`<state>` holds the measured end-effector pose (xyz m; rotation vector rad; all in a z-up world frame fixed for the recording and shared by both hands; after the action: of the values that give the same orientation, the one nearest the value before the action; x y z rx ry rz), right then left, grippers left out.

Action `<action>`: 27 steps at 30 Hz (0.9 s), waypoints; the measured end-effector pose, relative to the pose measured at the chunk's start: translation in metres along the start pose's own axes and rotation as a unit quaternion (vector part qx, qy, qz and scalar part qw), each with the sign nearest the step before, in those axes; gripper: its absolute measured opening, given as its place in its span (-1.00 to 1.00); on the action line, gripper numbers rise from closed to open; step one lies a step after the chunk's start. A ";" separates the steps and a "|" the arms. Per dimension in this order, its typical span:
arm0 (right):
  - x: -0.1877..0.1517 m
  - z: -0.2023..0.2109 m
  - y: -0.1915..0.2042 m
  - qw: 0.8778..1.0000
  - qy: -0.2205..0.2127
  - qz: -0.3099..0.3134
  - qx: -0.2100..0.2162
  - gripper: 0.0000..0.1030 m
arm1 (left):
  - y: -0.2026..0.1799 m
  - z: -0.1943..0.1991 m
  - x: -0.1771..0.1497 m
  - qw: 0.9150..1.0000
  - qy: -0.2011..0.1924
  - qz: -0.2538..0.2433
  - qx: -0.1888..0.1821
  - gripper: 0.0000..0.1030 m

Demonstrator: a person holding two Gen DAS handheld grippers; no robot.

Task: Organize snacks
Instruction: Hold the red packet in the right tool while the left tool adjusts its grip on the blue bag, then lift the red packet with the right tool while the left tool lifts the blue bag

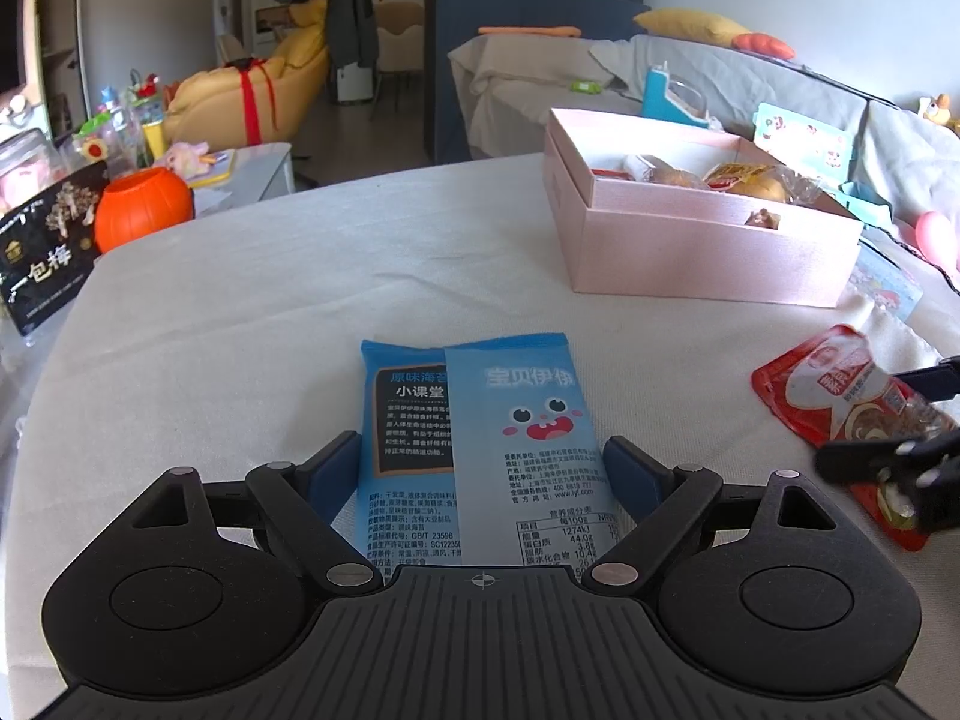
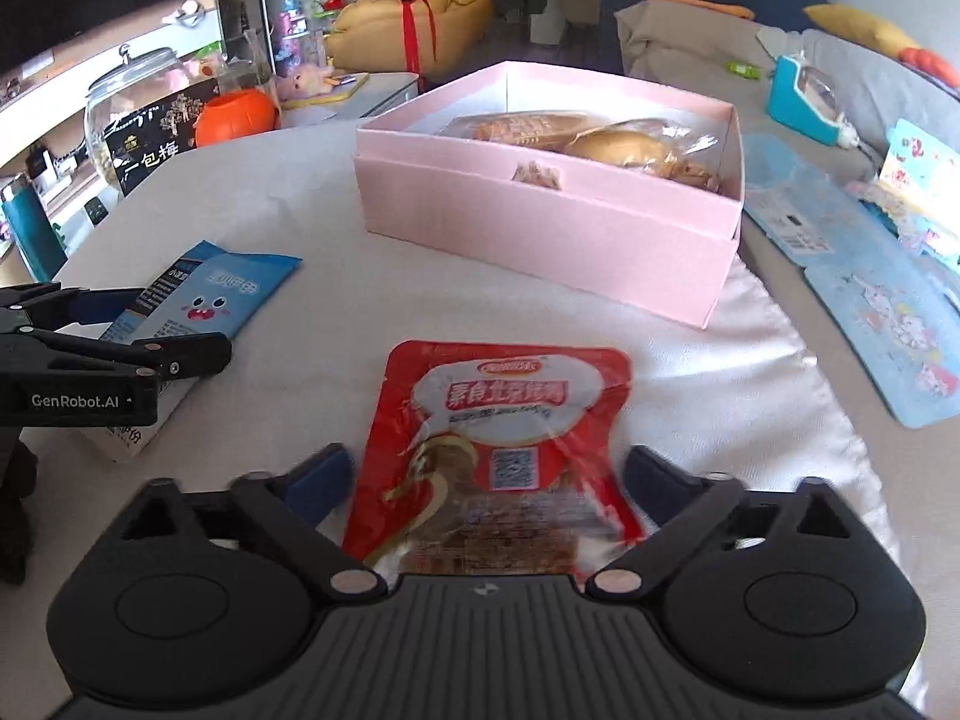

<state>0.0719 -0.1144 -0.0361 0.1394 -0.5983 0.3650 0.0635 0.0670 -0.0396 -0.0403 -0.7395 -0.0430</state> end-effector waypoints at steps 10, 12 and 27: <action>0.010 0.030 -0.025 1.000 -0.012 -0.016 0.013 0.08 | 0.001 0.000 0.001 1.000 -0.001 0.003 -0.003 0.75; 0.009 0.032 -0.030 1.000 -0.015 -0.021 0.016 0.07 | 0.002 0.001 0.003 1.000 0.003 0.012 -0.007 0.71; 0.005 0.054 -0.050 0.998 -0.042 -0.032 0.029 0.51 | -0.036 0.035 0.016 0.997 0.003 0.005 -0.080 0.70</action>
<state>0.0662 -0.1714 0.0101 0.2298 -0.6639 0.3148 0.0497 0.0321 -0.0026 -0.1960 -0.7282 -0.0935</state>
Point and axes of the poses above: each gripper's, at about its wrist camera, not at the fingertips, and z roughly against the way its jaws point, y to its left, x to its top, the point moved 8 cm from there along -z, roughly the way its jaws point, and after that the axes turned 7 degrees about y, right-handed, at the moved point
